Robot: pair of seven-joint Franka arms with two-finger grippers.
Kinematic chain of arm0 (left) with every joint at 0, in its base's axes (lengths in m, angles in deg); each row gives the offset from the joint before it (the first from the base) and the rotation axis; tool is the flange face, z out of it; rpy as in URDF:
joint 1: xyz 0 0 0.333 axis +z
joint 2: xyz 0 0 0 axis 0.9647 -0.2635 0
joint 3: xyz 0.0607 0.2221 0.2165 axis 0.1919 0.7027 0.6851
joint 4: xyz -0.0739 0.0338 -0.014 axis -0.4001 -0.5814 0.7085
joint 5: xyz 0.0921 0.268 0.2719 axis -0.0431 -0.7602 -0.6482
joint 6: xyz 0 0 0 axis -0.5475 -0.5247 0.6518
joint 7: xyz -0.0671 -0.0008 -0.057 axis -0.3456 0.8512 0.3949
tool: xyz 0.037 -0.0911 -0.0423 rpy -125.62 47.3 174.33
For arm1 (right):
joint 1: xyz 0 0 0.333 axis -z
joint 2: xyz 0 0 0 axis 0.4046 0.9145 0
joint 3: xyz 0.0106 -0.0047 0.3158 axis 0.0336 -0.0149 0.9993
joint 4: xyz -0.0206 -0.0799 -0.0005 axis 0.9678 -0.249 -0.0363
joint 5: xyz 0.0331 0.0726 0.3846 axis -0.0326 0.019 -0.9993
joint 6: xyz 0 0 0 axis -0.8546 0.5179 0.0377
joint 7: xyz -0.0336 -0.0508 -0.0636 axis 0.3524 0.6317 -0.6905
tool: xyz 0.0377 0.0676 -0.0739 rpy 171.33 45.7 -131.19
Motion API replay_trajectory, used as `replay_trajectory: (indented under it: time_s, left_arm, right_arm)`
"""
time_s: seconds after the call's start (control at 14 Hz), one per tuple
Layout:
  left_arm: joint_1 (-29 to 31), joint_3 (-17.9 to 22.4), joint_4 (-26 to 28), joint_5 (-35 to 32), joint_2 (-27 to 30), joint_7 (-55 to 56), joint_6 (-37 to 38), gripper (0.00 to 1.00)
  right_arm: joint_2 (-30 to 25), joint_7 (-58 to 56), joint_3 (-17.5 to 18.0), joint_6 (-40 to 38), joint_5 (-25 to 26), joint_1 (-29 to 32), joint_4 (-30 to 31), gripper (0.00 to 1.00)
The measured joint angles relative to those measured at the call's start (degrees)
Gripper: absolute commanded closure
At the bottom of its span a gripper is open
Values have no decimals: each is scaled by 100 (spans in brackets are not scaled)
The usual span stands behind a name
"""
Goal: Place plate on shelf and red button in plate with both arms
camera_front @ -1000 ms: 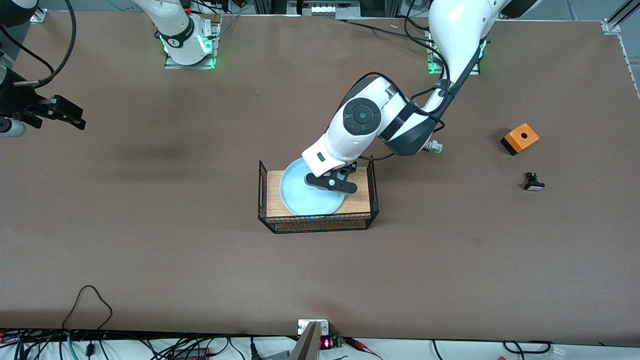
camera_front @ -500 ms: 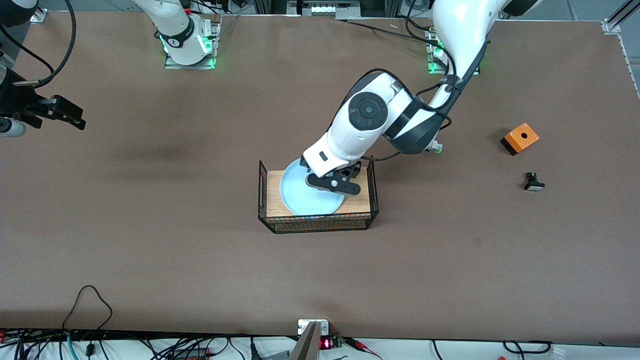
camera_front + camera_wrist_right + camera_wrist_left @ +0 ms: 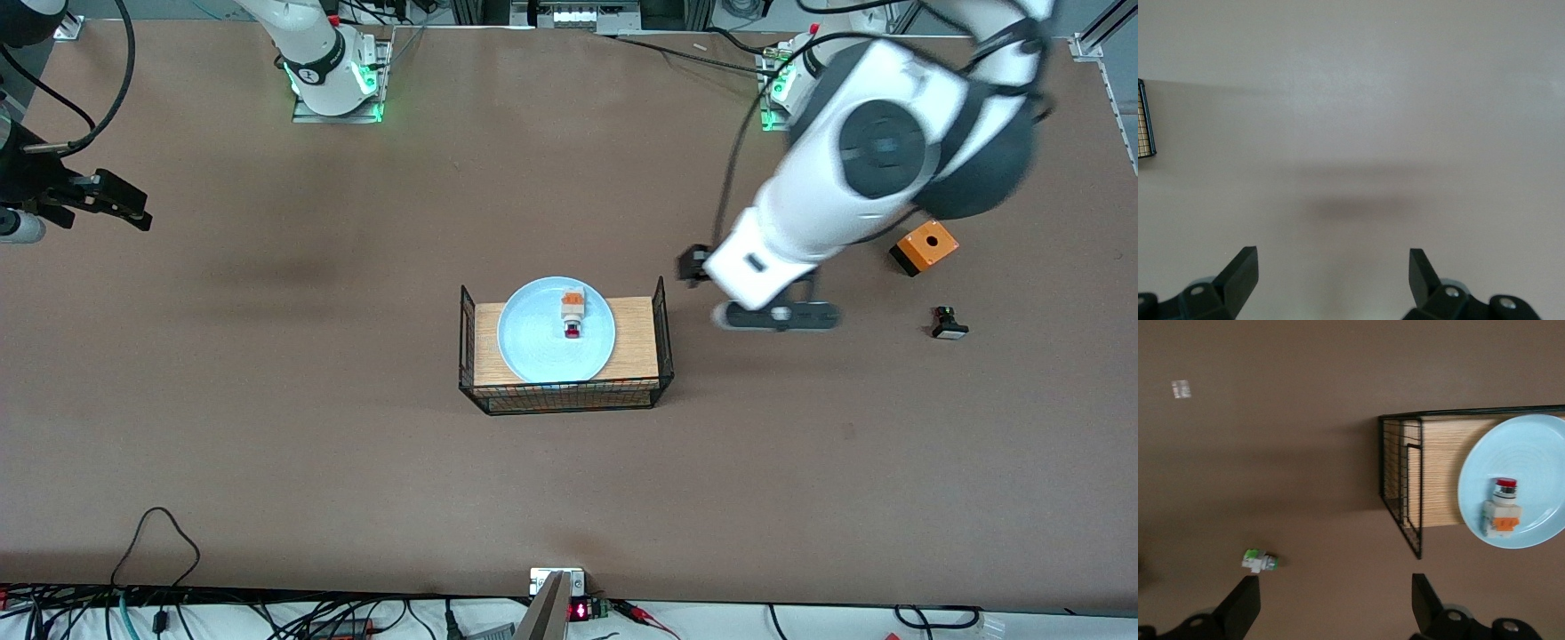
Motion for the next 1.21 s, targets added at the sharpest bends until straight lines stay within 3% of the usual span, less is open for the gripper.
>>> replay_trajectory:
  time_s: [0.29, 0.43, 0.71, 0.93, 1.21]
  left_arm:
    - [724, 32, 13, -16, 328, -1232, 594, 0]
    - [946, 311, 140, -19, 540, -1585, 599, 0]
    - [782, 1405, 1195, -19, 1356, -2373, 4, 0]
    - [729, 1589, 1961, -18, 1950, -2441, -83, 0]
    - [628, 1752, 2212, -18, 2124, -2441, -159, 0]
  right_arm:
    - [0, 0, 0, 16, 0, 0, -1, 0]
    - [0, 0, 0, 23, 0, 0, -1, 0]
    - [0, 0, 0, 26, 0, 0, -2, 0]
    - [0, 0, 0, 29, 0, 0, -2, 0]
    - [0, 0, 0, 31, 0, 1, -2, 0]
